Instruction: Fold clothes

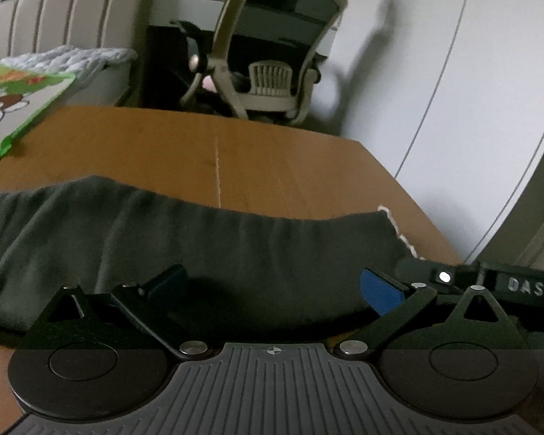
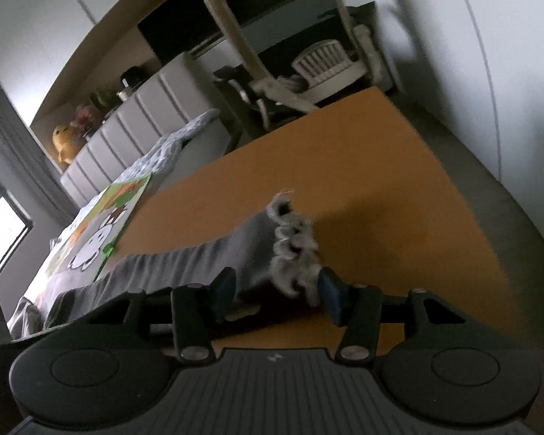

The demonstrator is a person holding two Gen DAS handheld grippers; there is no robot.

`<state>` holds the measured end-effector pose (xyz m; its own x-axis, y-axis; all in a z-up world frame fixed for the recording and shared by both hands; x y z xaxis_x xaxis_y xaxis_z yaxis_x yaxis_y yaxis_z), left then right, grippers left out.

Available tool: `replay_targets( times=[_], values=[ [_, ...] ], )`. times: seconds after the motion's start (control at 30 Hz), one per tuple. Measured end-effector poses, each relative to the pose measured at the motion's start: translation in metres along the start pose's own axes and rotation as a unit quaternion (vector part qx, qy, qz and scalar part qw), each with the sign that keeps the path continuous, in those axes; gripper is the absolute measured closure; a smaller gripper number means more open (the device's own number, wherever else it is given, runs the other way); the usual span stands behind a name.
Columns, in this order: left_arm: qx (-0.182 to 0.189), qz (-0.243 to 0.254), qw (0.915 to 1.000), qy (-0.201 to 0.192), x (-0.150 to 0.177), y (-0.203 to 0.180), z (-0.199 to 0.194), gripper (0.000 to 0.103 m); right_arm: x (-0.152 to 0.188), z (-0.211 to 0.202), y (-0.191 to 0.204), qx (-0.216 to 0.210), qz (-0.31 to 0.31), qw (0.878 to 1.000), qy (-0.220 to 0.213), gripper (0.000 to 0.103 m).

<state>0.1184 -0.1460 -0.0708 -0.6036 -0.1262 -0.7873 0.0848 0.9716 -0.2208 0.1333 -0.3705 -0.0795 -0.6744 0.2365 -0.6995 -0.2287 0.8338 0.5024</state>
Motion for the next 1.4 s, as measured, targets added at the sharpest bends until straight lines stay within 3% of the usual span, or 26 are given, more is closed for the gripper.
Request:
replay_targets(
  times=[0.07, 0.17, 0.3, 0.43, 0.47, 0.6, 0.97, 1.0, 1.1, 1.27, 1.4],
  values=[
    [0.004, 0.004, 1.0000, 0.000, 0.001, 0.001, 0.000, 0.000, -0.001, 0.005, 0.002, 0.000, 0.001, 1.000, -0.001, 0.068],
    [0.017, 0.010, 0.9998, 0.006, 0.002, 0.004, 0.000, 0.000, -0.010, 0.004, 0.009, 0.009, -0.015, 1.000, -0.010, 0.085],
    [0.044, -0.001, 0.9989, 0.017, -0.001, 0.012, -0.001, 0.000, -0.016, -0.002, 0.041, 0.016, -0.105, 0.994, -0.031, 0.087],
    [0.078, -0.076, 0.9939, 0.021, -0.012, 0.034, -0.010, 0.000, -0.007, 0.000, 0.072, 0.006, -0.176, 0.984, -0.028, 0.087],
    [0.075, -0.089, 0.9930, 0.016, -0.016, 0.041, -0.013, 0.000, -0.004, 0.002, 0.076, 0.007, -0.188, 0.982, -0.027, 0.087],
    [0.029, -0.055, 0.9980, -0.007, -0.029, 0.046, -0.024, 0.000, 0.004, 0.006, 0.088, 0.009, -0.209, 0.978, -0.020, 0.087],
    [0.040, 0.042, 0.9979, -0.027, -0.060, 0.002, -0.017, 0.003, 0.016, 0.014, 0.104, -0.008, -0.232, 0.973, -0.003, 0.086],
    [0.036, 0.046, 0.9980, -0.025, -0.059, 0.001, -0.013, 0.006, 0.017, 0.014, 0.105, -0.011, -0.233, 0.972, -0.002, 0.086],
    [0.012, 0.057, 0.9983, -0.002, -0.052, 0.004, 0.002, 0.029, 0.020, 0.015, 0.108, -0.014, -0.234, 0.972, -0.002, 0.086],
    [-0.036, 0.073, 0.9964, 0.021, -0.037, 0.017, 0.018, 0.028, 0.022, 0.013, 0.108, -0.017, -0.230, 0.973, -0.004, 0.085],
    [-0.034, 0.054, 0.9976, 0.026, -0.035, 0.026, 0.019, 0.028, 0.023, 0.013, 0.109, -0.023, -0.233, 0.972, 0.000, 0.084]
  ],
)
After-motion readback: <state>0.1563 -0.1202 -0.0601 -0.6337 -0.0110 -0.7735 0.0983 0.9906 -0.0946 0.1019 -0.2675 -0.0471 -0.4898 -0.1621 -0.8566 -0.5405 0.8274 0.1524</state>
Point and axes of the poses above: each gripper's, at about its wrist camera, not at the fingertips, and z roughly the way its jaws point, y to its left, x to its underside, the point moved 4 cm from there along z, roughly the way its jaws point, and after that the axes turned 1 degree about -y, right-handed, at the moved point
